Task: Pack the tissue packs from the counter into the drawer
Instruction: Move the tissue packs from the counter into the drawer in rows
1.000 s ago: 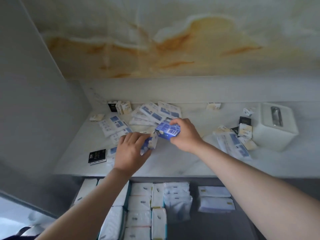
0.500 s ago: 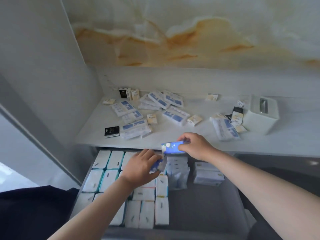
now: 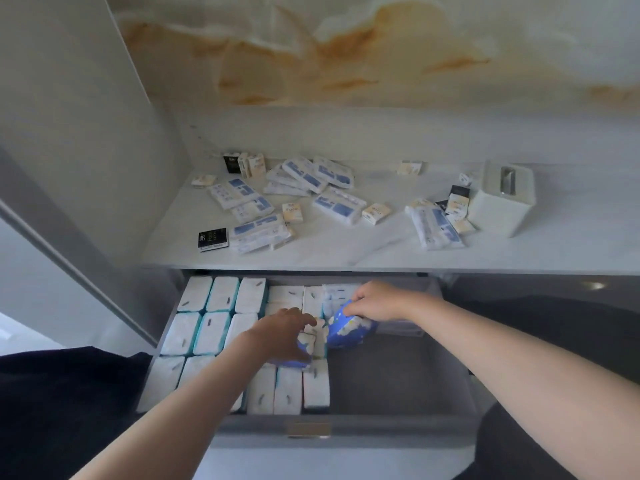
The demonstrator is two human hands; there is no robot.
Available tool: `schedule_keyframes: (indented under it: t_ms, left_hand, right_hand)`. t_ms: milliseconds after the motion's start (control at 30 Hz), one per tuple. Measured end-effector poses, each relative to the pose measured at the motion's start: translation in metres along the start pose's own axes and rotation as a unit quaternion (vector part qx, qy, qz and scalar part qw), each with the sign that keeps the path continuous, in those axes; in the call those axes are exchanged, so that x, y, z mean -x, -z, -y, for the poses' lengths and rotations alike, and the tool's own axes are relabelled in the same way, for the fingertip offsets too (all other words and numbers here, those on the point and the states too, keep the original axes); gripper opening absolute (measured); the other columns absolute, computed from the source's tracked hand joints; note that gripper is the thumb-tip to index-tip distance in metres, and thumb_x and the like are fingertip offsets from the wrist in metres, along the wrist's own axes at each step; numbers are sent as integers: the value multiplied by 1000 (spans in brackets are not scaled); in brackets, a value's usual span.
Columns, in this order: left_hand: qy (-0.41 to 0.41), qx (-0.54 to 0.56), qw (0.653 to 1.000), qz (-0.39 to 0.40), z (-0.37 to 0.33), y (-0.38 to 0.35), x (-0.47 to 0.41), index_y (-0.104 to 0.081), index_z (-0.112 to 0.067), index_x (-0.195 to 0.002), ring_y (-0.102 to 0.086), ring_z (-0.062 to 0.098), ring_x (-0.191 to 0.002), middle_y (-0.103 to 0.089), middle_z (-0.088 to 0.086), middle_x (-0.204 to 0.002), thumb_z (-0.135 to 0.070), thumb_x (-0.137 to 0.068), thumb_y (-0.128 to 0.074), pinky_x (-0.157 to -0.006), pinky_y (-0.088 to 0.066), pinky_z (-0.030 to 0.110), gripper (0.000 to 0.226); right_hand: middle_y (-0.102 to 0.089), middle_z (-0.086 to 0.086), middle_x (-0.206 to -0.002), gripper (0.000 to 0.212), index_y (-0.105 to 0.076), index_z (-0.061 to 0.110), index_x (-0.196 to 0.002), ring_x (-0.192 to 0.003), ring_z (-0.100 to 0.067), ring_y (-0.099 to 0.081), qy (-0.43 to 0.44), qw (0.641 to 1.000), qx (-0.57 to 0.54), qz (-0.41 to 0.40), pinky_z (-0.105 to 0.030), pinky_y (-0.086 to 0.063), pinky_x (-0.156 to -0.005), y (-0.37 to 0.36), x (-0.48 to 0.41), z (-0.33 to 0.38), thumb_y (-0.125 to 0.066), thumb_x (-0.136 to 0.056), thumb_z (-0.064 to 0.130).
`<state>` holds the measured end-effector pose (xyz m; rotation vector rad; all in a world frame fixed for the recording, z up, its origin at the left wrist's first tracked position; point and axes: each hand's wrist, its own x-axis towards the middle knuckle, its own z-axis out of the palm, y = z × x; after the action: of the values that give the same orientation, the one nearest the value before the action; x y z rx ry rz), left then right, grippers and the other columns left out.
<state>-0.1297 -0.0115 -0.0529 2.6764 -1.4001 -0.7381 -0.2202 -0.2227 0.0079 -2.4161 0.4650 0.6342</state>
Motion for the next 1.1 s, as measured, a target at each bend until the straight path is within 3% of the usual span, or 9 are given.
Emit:
schedule_keyframes:
  t_ms: [133,267,367,467,533,633,833,1000,1100]
  left_hand:
    - [8,96,995,-21,-10,2,-3,-48,-34,-136,-51,13,-114,-55,-7,-127,-35,-88,-65,-97,-44,27,51]
    - [-1,191,981,-30,-25,-3,-8,-50,-34,-133,-56,10,-110,-57,-13,-122,-42,-79,-69,-96,-48,30,57]
    - [-1,244,970,4,-38,-4,-13,-53,-31,-129,-57,11,-107,-60,-10,-119,-42,-75,-72,-94,-50,33,58]
    - [8,250,968,1,-46,-8,-18,-59,-25,-117,-60,19,-94,-63,-2,-106,-42,-74,-75,-85,-51,36,49]
    - [-2,234,972,11,-49,-13,-19,-61,-27,-114,-60,16,-92,-63,-5,-102,-44,-72,-77,-81,-51,32,47]
    - [-32,182,983,19,-55,-29,-20,-63,-30,-117,-59,11,-94,-63,-10,-105,-44,-73,-78,-78,-49,25,48]
    - [-137,-22,990,33,-55,-42,-22,-66,-32,-111,-55,15,-103,-66,-10,-105,-54,-78,-67,-99,-33,33,40]
    - [-119,-34,992,-11,-32,-23,-25,-51,-33,-132,-38,18,-128,-48,-5,-134,-45,-84,-64,-109,-29,36,52]
    - [-69,-97,992,38,-13,-16,-23,-36,-31,-143,-35,23,-131,-39,-1,-142,-55,-76,-69,-110,-33,42,78]
  right_hand:
    - [-46,-7,-80,38,-57,1,-88,-69,-22,-40,-29,998,20,43,-30,-33,-58,-3,-3,-2,-51,-88,38]
    - [-45,-4,-87,28,-58,12,-92,-73,-24,-45,-80,990,-20,116,-29,-44,-54,-2,-2,-10,-51,-86,38]
    - [-50,-10,-91,41,-64,6,-111,-74,-25,-49,-86,981,-104,136,-30,-49,-55,-4,-4,-22,-51,-86,35]
    - [-54,-6,-89,32,-66,11,-92,-80,-22,-50,-57,981,-128,134,-33,-44,-69,-10,-2,-31,-60,-71,35]
    - [-59,4,-93,21,-64,18,-92,-88,-16,-55,-4,989,-50,140,-29,-42,-75,-15,2,-34,-69,-79,34]
    - [-59,7,-94,19,-60,29,-96,-87,-14,-56,46,986,67,145,-23,-41,-65,-30,8,-36,-74,-83,34]
    - [-61,-3,-83,25,-65,15,-91,-73,-21,-52,56,971,144,182,-31,-39,-61,-80,4,-47,-76,-83,36]
    - [-64,-7,-120,47,-62,15,-123,-100,-26,-61,11,966,163,198,-27,-44,-77,-123,-3,-60,-76,-84,37]
    - [-58,-10,-133,49,-53,12,-136,-116,-31,-57,-6,966,158,206,-30,-45,-88,-140,-8,-64,-65,-92,31]
